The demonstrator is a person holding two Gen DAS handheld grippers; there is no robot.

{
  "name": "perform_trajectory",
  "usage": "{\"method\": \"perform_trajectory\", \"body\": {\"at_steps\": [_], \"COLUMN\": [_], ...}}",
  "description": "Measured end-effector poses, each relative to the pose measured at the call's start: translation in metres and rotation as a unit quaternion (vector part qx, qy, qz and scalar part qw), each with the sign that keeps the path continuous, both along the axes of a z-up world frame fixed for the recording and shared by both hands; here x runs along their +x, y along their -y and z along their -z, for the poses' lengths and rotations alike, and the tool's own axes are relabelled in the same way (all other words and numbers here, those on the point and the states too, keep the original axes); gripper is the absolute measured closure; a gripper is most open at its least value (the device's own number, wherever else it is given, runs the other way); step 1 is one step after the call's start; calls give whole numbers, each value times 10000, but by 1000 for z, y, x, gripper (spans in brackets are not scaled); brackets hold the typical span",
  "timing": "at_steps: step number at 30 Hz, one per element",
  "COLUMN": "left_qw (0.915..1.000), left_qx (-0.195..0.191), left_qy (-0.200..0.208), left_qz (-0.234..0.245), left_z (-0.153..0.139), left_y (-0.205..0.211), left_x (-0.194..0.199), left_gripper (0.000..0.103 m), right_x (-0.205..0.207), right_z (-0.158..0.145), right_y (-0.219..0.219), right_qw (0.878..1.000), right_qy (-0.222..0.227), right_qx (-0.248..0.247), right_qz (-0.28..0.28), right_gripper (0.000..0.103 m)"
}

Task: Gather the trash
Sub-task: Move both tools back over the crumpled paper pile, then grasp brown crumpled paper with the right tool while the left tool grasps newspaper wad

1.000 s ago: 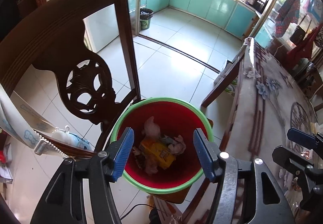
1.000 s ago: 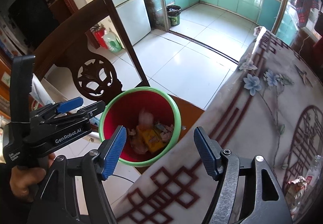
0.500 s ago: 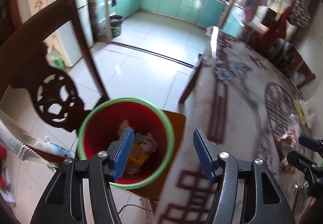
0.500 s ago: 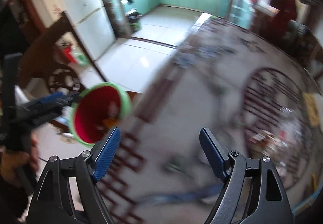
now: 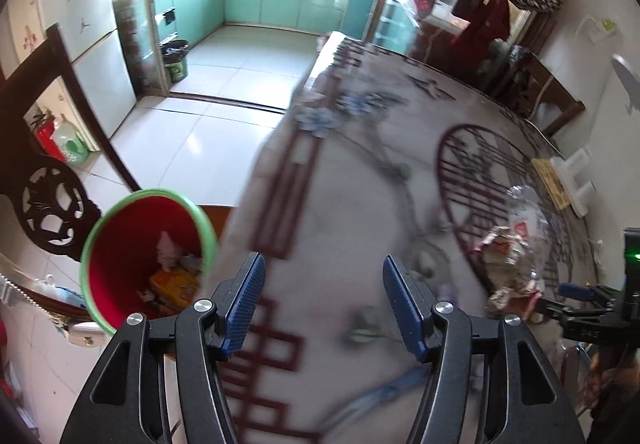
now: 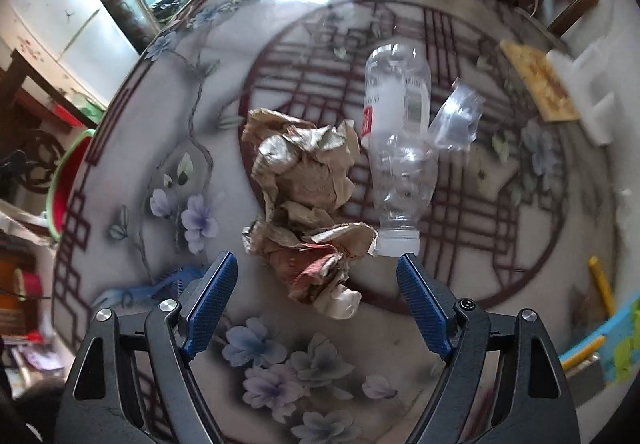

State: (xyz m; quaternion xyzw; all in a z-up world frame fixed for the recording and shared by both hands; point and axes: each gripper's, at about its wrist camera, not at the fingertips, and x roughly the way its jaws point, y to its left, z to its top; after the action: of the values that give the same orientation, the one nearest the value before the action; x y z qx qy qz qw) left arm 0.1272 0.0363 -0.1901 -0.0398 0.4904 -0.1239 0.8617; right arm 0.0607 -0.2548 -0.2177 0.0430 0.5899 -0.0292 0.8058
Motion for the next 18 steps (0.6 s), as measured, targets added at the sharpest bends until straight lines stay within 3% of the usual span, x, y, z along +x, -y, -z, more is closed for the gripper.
{"method": "perform_trajectory", "body": {"at_steps": [5, 7, 8, 9, 11, 18], "left_qw": [9995, 9991, 9989, 9986, 9979, 9931], "left_qx": [67, 63, 47, 31, 20, -37], "left_qy": [-129, -181, -196, -215, -223, -534], "left_qz": [281, 375, 413, 475, 615, 1047], "left_z": [5, 6, 6, 7, 10, 29], "left_y": [61, 82, 91, 105, 130, 196], "left_x": [-8, -9, -9, -8, -6, 8], "left_gripper": [43, 43, 43, 43, 43, 43], "right_x": [4, 4, 3, 1, -3, -34], "right_z": [24, 31, 37, 40, 51, 21], "right_y": [12, 13, 13, 13, 14, 40], "right_qw": [9986, 9973, 9965, 9960, 9944, 9938], "right_qy": [-98, -155, -212, -268, -434, 81], "right_qx": [500, 689, 757, 797, 905, 1093], "right_qz": [-152, -223, -273, -303, -342, -194], "right_gripper": [22, 26, 36, 53, 70, 74]}}
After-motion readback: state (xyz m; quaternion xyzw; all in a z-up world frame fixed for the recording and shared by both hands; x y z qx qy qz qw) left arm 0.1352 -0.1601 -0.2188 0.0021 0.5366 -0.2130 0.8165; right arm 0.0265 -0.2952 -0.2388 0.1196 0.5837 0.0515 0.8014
